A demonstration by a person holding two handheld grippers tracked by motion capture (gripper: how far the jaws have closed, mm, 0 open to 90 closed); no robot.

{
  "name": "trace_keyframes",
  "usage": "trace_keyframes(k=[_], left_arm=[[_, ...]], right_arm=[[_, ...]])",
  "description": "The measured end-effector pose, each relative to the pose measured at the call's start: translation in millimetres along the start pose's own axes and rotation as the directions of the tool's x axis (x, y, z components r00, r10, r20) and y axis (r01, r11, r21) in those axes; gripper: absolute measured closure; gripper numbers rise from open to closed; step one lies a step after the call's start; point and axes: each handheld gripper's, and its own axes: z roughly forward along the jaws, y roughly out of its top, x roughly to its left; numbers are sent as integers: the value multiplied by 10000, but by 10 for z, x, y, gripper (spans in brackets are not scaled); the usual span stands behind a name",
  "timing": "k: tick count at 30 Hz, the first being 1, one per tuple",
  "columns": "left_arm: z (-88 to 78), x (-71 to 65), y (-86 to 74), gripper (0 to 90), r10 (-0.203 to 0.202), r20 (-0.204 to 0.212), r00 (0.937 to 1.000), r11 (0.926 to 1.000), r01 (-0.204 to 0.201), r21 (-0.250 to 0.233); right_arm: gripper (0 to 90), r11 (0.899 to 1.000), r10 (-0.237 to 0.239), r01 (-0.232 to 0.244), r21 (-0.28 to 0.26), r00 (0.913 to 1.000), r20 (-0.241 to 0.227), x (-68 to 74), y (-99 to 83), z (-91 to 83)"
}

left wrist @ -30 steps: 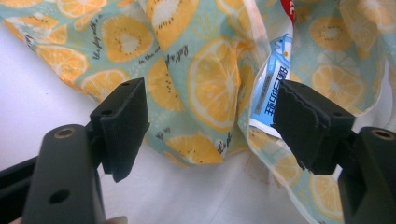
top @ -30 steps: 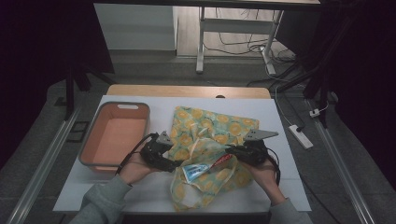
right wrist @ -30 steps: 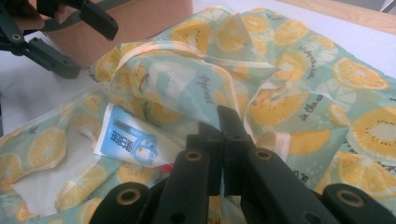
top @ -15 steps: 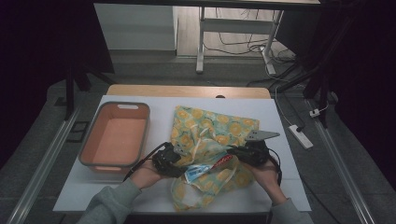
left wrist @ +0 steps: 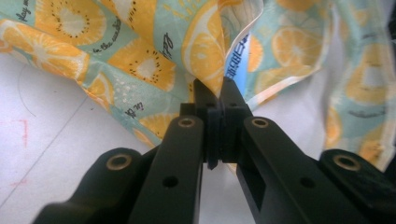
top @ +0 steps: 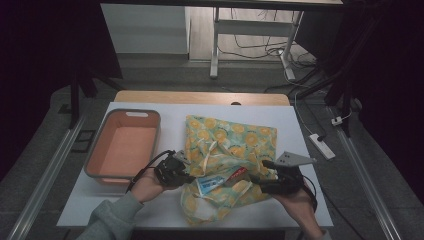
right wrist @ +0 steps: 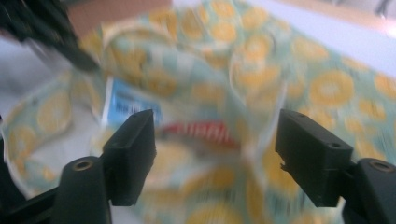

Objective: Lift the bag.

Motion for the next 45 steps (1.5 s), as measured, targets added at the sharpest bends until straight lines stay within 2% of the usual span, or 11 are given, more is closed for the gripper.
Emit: trace_keyframes(k=[3,6,12,15,19,23,26,30,33,39,45], left_arm=[[-37,-5,-16,884,-44,149,9999,9999,46,-126],[-58,-13,-30,884,-25,204,9998,9998,29,-198],[-69,13,-73,884,-124,405,9991,9996,135,-255],[-76,30,-86,884,-215,413,9989,9994,226,-262],[-97,39,-112,884,-273,423,9987,9991,286,-313],[-112,55,-134,884,-360,511,9980,9987,377,-336],[-140,51,-146,885,-374,561,9977,9984,398,-408],[-231,52,-175,885,-450,748,9962,9964,502,-689],[-337,73,-188,886,-520,1007,9936,9929,623,-1015],[-552,75,-170,886,-462,1139,9924,9831,654,-1711],[-692,78,-143,887,-373,1255,9914,9733,645,-2202]], right_arm=[[243,9975,75,-117,700,9982,596,77,-207,20],[209,9930,294,-399,1113,9951,947,30,-300,178],[185,9901,-30,-159,1394,9910,1339,-51,-176,451],[428,9829,48,-226,1825,9952,975,-130,-194,583],[644,9520,560,-691,2983,9971,523,-122,-324,637],[815,9412,109,-336,3363,9975,692,-47,-425,518],[853,9503,104,-212,3106,9993,363,-35,-425,387],[869,9806,31,-19,1959,10000,-57,-29,-301,161],[874,9942,-93,127,1064,9994,-330,-3,-159,-18],[877,9984,-559,555,-82,9968,-576,50,76,-237],[878,9954,-568,515,-811,9963,-646,26,250,-322]])
